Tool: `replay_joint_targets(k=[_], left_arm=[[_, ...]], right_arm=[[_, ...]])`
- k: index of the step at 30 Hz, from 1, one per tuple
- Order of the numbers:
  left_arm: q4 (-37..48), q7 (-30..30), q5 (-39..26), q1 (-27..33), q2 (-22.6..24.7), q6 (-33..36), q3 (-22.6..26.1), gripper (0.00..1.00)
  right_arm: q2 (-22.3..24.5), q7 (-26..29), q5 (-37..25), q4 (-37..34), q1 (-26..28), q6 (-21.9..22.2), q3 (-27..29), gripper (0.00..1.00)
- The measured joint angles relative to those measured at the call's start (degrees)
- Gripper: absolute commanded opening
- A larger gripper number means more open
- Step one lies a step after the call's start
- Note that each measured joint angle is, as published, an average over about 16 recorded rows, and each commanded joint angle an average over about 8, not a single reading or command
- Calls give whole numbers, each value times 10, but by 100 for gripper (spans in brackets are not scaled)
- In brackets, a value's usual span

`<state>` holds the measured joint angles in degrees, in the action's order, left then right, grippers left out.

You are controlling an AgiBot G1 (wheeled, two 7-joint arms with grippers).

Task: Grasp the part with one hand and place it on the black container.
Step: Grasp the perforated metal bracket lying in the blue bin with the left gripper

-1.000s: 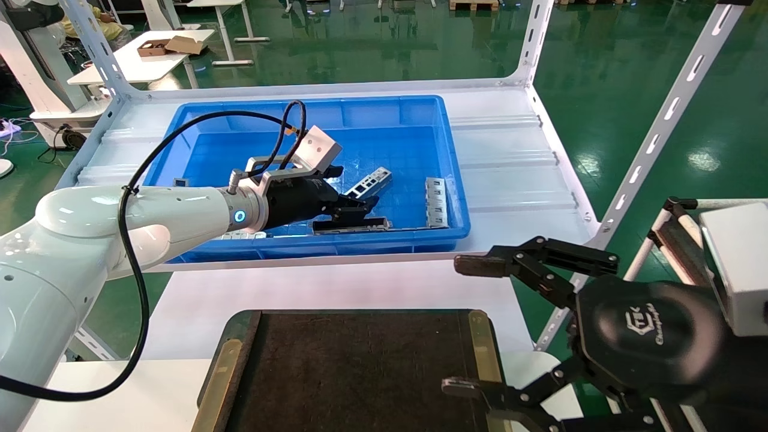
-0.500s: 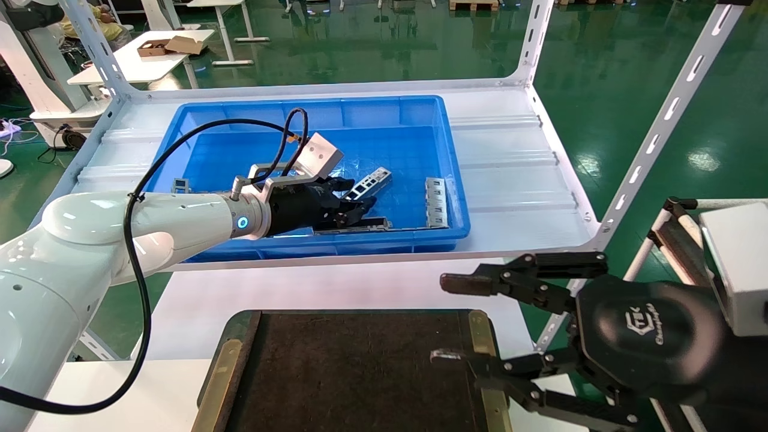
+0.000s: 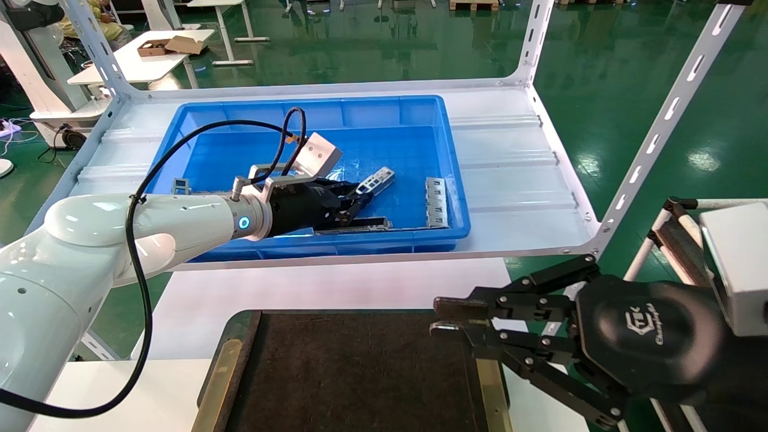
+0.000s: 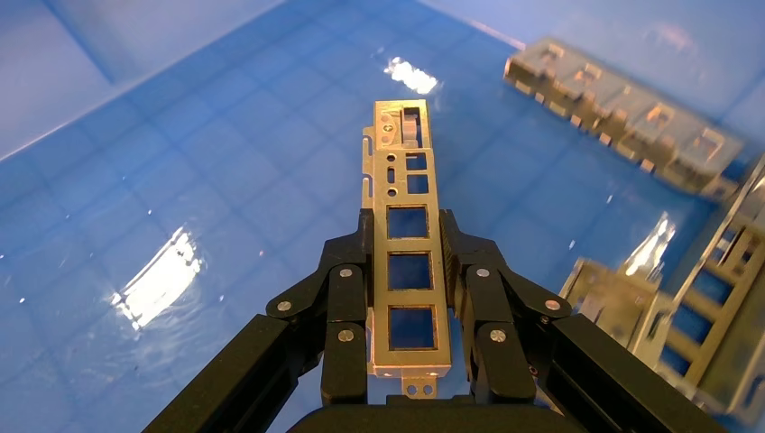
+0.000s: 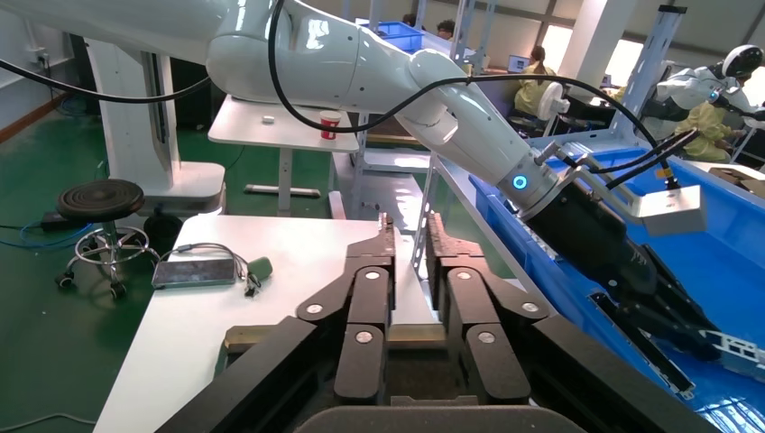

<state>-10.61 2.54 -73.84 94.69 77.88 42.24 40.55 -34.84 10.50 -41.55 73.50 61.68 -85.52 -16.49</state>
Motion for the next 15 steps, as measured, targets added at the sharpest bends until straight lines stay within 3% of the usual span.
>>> replay_joint_targets(k=[9, 15], left_arm=[[-2, 10, 30, 21, -5, 13, 0, 0], [-5, 7, 54, 41, -19, 59, -8, 0]], right_arm=[[0, 0, 0, 0, 0, 0, 0, 0], [0, 0, 0, 0, 0, 0, -1, 0]])
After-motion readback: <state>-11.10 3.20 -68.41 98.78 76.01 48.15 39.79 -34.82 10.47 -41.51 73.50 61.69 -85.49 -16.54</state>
